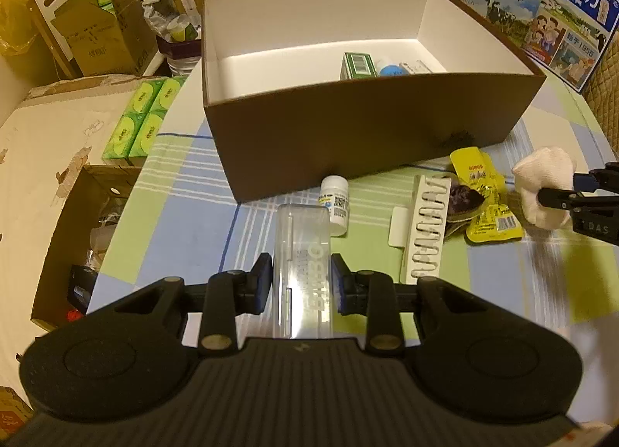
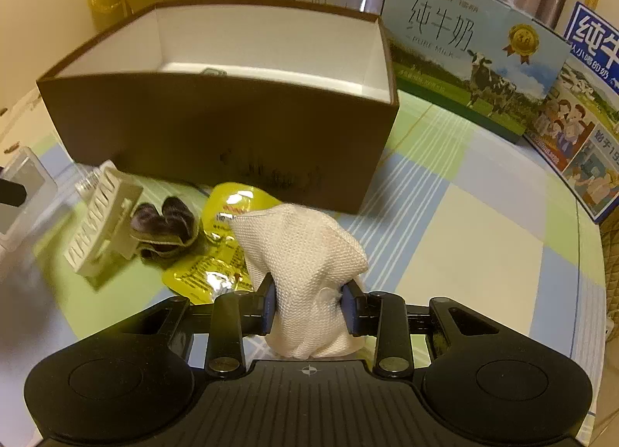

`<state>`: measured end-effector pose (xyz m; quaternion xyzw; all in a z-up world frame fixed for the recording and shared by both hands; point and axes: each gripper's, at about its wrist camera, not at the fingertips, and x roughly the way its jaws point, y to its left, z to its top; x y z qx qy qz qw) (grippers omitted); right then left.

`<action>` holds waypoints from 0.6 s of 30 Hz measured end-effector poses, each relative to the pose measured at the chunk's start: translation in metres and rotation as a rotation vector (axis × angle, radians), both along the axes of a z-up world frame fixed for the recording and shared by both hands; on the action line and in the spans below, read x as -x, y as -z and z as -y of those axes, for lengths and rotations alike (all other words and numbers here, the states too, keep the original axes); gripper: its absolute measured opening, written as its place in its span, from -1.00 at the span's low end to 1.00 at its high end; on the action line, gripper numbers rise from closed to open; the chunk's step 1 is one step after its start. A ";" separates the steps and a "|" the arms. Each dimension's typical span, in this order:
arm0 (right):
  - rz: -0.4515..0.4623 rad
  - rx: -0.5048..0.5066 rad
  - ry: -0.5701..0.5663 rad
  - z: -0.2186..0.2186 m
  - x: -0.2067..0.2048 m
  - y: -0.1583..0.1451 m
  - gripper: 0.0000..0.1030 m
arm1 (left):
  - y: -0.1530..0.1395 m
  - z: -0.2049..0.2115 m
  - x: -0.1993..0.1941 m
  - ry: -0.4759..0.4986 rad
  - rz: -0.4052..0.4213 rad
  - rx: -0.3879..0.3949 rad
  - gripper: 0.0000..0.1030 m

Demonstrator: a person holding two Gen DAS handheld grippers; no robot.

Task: Organize objects
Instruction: 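Carry the clear case and white cloth with both grippers into the brown box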

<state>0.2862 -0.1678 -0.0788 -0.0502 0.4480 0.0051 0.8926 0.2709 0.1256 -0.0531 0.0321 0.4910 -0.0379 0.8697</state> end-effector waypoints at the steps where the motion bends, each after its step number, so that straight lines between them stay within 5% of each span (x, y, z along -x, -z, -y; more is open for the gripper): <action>1: 0.004 -0.005 0.001 0.000 0.001 -0.003 -0.40 | -0.002 0.000 0.000 -0.001 0.005 0.001 -0.48; 18: 0.096 -0.167 0.015 0.002 0.016 -0.060 -0.40 | -0.040 0.000 0.005 -0.001 0.099 0.027 -0.48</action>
